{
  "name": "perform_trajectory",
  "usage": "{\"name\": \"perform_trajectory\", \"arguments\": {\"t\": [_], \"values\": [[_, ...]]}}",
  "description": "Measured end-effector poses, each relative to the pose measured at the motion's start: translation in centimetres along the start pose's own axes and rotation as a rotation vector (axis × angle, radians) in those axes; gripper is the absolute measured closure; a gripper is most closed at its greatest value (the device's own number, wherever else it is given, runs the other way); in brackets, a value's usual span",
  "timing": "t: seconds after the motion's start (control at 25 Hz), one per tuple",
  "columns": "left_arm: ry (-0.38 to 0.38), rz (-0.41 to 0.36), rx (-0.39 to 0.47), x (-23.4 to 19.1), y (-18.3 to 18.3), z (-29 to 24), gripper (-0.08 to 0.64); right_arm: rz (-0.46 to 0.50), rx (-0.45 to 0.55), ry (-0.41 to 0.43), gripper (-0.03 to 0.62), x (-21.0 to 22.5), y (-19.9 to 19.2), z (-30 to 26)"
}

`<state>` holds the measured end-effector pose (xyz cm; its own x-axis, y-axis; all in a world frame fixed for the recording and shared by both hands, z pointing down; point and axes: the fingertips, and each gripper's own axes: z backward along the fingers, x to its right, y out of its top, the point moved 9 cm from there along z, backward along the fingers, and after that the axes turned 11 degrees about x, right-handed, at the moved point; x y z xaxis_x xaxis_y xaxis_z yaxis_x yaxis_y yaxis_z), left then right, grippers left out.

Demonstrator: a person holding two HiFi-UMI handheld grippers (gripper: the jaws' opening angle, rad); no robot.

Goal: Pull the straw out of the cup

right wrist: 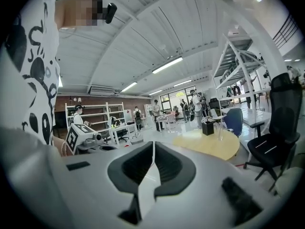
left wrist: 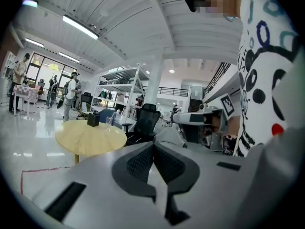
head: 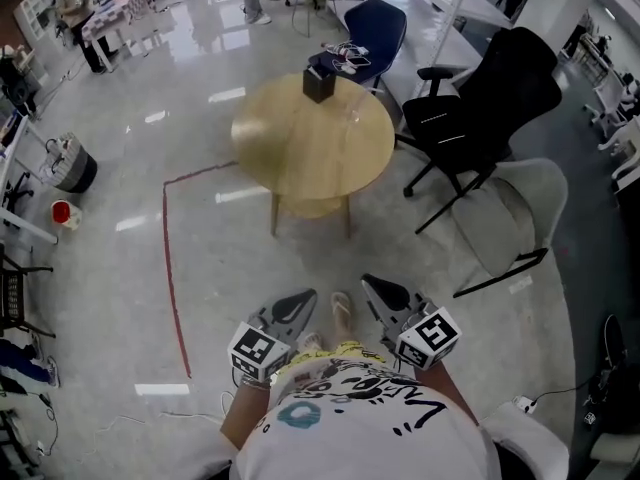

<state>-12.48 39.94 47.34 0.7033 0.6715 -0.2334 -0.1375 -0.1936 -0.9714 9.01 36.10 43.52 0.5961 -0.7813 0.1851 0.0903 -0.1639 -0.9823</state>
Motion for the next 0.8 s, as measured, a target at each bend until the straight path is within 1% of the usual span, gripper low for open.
{"name": "perform_trajectory", "arguments": {"t": [0.16, 0.28, 0.4, 0.56, 0.8], "values": [[0.007, 0.002, -0.013, -0.8, 0.2, -2.2, 0.545, -0.005, 0.002, 0.003, 0.563, 2.9, 0.7, -1.3], [0.028, 0.004, -0.015, -2.0, 0.4, -4.3, 0.545, -0.009, -0.001, 0.018, 0.563, 5.3, 1.1, -2.4], [0.044, 0.001, 0.001, -3.3, 1.2, -7.1, 0.545, -0.007, -0.007, 0.040, 0.563, 8.1, 1.7, -3.7], [0.045, -0.005, 0.012, -4.7, 2.2, -10.6, 0.545, -0.002, 0.001, 0.059, 0.563, 11.4, 2.6, -5.3], [0.047, -0.026, 0.026, -6.0, 3.4, -14.7, 0.545, -0.007, 0.018, 0.077, 0.563, 15.2, 3.5, -6.7]]}}
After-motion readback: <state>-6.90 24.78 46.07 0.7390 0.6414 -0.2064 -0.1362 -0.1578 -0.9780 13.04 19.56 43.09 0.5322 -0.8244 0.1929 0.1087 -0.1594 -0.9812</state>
